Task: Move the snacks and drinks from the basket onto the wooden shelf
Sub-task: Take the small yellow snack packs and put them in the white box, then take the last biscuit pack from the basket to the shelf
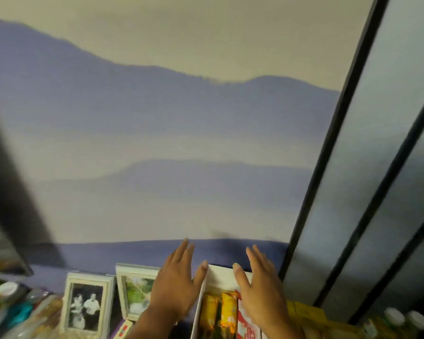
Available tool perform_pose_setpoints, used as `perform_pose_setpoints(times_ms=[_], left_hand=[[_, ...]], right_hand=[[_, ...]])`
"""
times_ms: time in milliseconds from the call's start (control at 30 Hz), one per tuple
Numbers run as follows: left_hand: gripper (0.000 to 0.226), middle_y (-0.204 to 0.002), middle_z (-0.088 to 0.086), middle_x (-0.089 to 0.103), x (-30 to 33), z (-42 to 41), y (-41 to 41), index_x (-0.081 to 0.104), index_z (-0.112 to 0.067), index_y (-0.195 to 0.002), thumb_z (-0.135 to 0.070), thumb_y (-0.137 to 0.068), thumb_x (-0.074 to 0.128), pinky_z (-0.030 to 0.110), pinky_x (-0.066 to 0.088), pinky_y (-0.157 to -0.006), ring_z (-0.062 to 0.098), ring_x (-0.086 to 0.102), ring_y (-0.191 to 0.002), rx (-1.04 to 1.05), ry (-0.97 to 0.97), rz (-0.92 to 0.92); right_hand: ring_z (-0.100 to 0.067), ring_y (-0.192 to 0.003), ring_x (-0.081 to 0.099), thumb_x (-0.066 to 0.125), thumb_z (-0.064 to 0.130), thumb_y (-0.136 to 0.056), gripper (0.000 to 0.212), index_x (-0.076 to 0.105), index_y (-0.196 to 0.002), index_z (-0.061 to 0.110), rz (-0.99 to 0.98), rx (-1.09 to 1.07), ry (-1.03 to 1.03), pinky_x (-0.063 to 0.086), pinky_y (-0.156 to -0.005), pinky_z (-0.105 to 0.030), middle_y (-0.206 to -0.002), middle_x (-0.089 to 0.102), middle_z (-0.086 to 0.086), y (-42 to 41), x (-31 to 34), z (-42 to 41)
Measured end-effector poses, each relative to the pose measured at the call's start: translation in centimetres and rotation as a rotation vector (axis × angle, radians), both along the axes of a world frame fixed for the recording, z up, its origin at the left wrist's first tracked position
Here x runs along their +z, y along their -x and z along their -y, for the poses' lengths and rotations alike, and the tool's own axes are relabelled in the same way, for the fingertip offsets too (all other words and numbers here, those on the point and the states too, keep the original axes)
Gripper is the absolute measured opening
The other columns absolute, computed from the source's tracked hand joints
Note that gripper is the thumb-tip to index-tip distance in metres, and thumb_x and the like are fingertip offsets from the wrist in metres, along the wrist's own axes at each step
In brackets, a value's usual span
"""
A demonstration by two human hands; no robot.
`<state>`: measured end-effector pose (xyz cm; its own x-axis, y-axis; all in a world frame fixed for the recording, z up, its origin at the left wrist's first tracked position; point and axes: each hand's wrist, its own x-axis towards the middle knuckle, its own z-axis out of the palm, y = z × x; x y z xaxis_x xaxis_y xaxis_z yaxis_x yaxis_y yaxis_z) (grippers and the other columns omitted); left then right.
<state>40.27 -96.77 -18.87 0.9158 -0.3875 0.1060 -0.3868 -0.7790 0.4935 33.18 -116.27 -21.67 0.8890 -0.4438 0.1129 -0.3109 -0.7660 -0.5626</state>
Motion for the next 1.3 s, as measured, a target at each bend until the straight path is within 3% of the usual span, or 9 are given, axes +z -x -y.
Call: perform_pose_setpoints(times_ms=[133,433,700,1000,1133,1300], left_hand=[[0.078,-0.164,-0.015,0.011,3.4,-5.2,6.1,0.018,-0.034,-0.155,-0.073,-0.088,0.017,0.035,0.024,-0.118,0.016,0.018,-0.149,0.060,0.017,0.075],[0.080,-0.164,-0.014,0.008,5.9,-20.4,16.1,0.012,-0.038,-0.155,-0.078,-0.086,0.012,0.039,0.020,-0.120,0.014,0.016,-0.150,0.215,-0.033,0.072],[0.078,-0.165,-0.012,0.005,5.3,-37.0,20.8,0.007,-0.037,-0.155,-0.075,-0.088,0.013,0.042,0.022,-0.120,0.016,0.013,-0.151,0.209,-0.053,0.063],[0.082,-0.163,-0.008,0.021,4.1,-56.8,25.0,0.023,-0.033,-0.154,-0.077,-0.086,0.008,0.040,0.025,-0.121,0.015,0.022,-0.149,0.186,-0.097,0.129],[0.071,-0.161,-0.006,0.028,4.2,-61.9,26.7,0.027,-0.029,-0.153,-0.069,-0.094,0.022,0.038,0.026,-0.119,0.016,0.025,-0.147,0.205,-0.079,0.157],[0.074,-0.163,-0.004,0.023,3.3,-66.2,29.7,0.025,-0.029,-0.154,-0.071,-0.093,0.021,0.039,0.028,-0.117,0.018,0.024,-0.148,0.246,-0.147,0.143]], right_hand=[[-0.014,-0.151,0.015,0.030,0.067,-0.095,0.071,0.018,-0.157,0.034,0.079,0.111,0.021,0.021,-0.121,-0.035,-0.165,0.014,0.011,4.3,4.4,-5.8],[-0.017,-0.151,0.017,-0.001,0.087,-0.071,0.096,0.015,-0.154,0.040,0.083,0.218,0.018,0.027,-0.121,-0.040,-0.165,0.014,0.013,13.4,8.5,-19.2],[-0.017,-0.152,0.015,0.027,0.071,-0.094,0.069,0.016,-0.155,0.040,0.031,0.238,0.083,0.026,-0.120,-0.042,-0.165,0.013,0.014,18.5,8.9,-35.1],[-0.017,-0.151,0.016,0.032,0.070,-0.094,0.073,0.018,-0.156,0.034,0.035,0.252,0.018,0.027,-0.121,-0.044,-0.165,0.018,0.011,23.6,6.9,-53.7],[-0.017,-0.151,0.017,0.034,0.067,-0.096,0.071,0.019,-0.156,0.033,0.026,0.278,0.020,0.025,-0.121,-0.043,-0.165,0.019,0.009,25.0,6.1,-58.8],[-0.018,-0.149,0.022,0.032,0.069,-0.093,0.072,0.023,-0.155,0.032,0.039,0.314,-0.016,0.028,-0.120,-0.044,-0.163,0.024,0.007,26.8,4.5,-63.3]])
